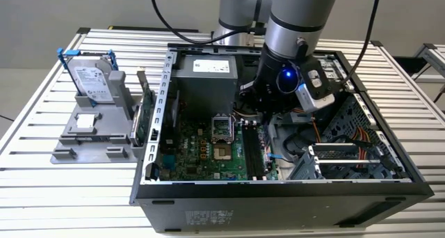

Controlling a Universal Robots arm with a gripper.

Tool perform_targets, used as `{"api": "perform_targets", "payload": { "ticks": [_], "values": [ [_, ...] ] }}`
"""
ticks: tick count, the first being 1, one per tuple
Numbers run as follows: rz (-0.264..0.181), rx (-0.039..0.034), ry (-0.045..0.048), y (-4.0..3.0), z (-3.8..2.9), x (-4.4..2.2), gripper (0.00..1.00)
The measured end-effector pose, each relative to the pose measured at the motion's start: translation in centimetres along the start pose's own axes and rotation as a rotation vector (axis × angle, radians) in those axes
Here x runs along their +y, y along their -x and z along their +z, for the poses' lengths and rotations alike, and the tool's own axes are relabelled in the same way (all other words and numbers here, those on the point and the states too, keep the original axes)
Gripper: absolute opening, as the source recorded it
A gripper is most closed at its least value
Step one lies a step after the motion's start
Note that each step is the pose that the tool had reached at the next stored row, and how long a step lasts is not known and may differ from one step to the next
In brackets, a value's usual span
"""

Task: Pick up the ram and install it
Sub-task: 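Insert the ram into the slot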

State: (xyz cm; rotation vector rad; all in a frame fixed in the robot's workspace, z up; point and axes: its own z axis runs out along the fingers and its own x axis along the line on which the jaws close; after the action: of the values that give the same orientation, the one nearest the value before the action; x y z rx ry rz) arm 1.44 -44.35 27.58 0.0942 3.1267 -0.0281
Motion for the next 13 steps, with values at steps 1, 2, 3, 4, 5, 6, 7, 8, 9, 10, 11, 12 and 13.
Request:
{"api": "perform_targets", "payload": {
  "ticks": [1, 2, 3, 4, 5, 6, 7, 8, 9, 10, 11, 12, 13],
  "values": [
    [0.000, 0.0001, -0.0001, 0.01, 0.07, -0.01, 0.00],
    [0.000, 0.0000, -0.0002, 0.01, 0.15, -0.02, 0.00],
    [0.000, 0.0000, -0.0002, 0.02, 0.22, -0.02, 0.00],
    [0.000, 0.0000, -0.0001, 0.03, 0.31, -0.03, 0.00],
    [0.000, 0.0000, -0.0001, 0.04, 0.39, -0.03, 0.00],
    [0.000, 0.0000, -0.0002, 0.05, 0.43, -0.04, 0.00],
    [0.000, 0.0001, -0.0004, 0.06, 0.46, -0.06, 0.00],
    [-0.001, 0.0000, -0.0002, 0.07, 0.52, -0.07, 0.00],
    [-0.001, 0.0000, 0.0000, 0.07, 0.60, -0.07, 0.00],
    [-0.001, 0.0000, 0.0000, 0.08, 0.66, -0.08, 0.00],
    [-0.001, 0.0001, -0.0001, 0.09, 0.72, -0.10, 0.00],
    [-0.001, 0.0000, -0.0001, 0.11, 0.80, -0.11, 0.00],
    [-0.001, 0.0000, 0.0000, 0.12, 0.88, -0.12, 0.00]
  ]
}}
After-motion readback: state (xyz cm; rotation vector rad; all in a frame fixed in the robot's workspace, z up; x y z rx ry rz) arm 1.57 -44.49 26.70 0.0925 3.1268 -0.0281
